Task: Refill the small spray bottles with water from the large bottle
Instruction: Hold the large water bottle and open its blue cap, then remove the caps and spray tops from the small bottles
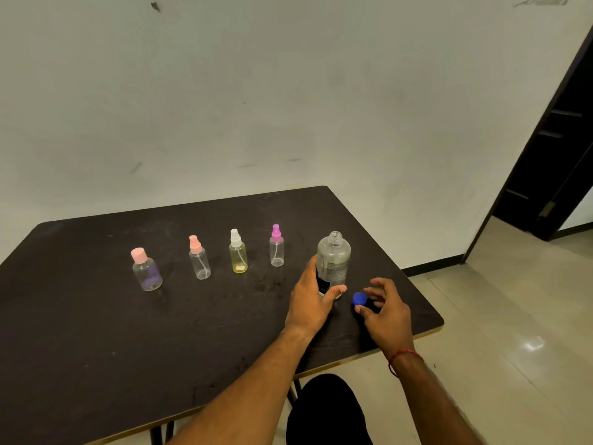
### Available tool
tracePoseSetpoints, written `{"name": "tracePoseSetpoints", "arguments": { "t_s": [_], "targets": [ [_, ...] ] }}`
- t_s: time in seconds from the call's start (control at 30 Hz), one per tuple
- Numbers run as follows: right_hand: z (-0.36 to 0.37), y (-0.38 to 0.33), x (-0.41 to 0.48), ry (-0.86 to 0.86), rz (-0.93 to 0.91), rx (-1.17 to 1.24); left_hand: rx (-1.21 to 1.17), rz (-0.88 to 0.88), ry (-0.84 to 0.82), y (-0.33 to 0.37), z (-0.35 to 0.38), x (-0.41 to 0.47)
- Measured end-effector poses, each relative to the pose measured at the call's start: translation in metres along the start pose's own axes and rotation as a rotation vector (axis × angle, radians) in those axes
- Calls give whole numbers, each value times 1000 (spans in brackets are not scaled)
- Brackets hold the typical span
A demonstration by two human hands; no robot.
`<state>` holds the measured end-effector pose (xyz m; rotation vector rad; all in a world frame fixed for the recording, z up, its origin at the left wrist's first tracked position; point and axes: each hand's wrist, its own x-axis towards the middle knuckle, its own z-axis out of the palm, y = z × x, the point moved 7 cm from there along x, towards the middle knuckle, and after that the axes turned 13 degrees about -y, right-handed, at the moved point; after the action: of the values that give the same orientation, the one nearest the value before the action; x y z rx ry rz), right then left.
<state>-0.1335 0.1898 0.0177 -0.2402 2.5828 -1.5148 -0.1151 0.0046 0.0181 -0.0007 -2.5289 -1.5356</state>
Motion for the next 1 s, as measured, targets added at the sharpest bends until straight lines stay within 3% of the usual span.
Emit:
{"name": "tracePoseSetpoints", "arguments": {
  "t_s": [0.2,0.33,0.5,0.67,1.0],
  "targets": [
    [-14,-14,-17,133,-82,8,-71,-16,26,-1,-4,-13],
    [-14,-57,-47,263,-305,27,-150,1,237,-7,-29,-36],
    [35,-117,-73,113,-584,-1,-174,4,392,-21,-75,-56],
    [86,-155,-41,-26,-551,-100,-93,-14,395,-39,-112,-57],
    [118,-205,68,-26,-382,-427,-22,-63,343,-53,-118,-34]
  ]
}}
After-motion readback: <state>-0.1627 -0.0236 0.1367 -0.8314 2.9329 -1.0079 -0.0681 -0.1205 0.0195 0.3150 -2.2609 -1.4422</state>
